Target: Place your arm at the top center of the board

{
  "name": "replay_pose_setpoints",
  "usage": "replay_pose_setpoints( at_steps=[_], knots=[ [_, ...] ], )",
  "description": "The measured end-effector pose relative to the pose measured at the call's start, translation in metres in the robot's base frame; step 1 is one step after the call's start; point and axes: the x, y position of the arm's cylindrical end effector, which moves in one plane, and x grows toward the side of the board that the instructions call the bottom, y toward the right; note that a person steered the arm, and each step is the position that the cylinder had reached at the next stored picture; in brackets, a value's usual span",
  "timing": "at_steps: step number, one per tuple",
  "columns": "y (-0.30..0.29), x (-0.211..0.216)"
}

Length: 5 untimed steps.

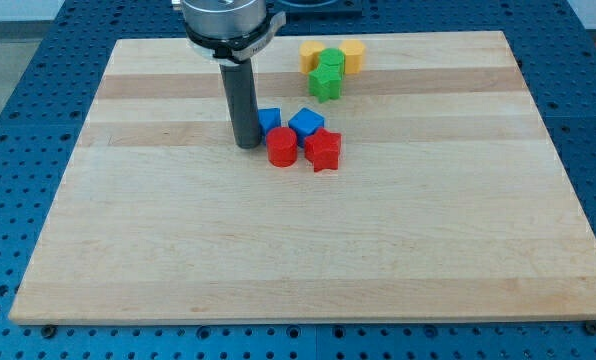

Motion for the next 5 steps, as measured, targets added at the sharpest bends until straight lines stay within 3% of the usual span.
replay_pose_setpoints(
  at_steps=[1, 2, 5],
  knots=[
    [-0.02, -0.014],
    [-0.019, -0.064],
    [0.041, -0.191]
  ],
)
